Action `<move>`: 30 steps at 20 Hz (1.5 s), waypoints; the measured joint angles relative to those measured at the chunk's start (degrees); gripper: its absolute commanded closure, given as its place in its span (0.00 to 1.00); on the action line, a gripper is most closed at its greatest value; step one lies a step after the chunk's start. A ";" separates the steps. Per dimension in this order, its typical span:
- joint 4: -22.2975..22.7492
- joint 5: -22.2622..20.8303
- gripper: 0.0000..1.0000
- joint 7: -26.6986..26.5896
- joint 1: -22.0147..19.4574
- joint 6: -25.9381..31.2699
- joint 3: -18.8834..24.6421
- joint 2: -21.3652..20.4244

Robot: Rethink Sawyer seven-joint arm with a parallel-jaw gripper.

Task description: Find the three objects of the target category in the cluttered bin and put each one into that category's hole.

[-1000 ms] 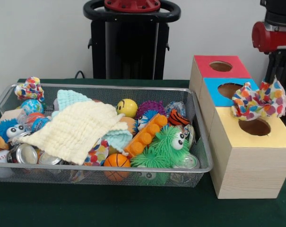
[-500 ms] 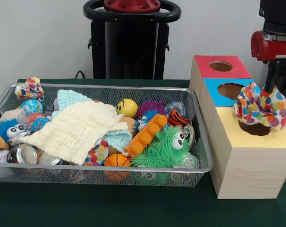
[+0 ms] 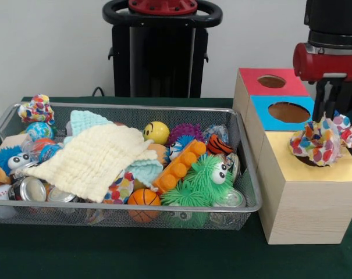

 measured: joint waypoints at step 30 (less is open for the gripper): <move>-0.02 -0.46 1.00 0.00 0.66 -0.55 -0.84 4.59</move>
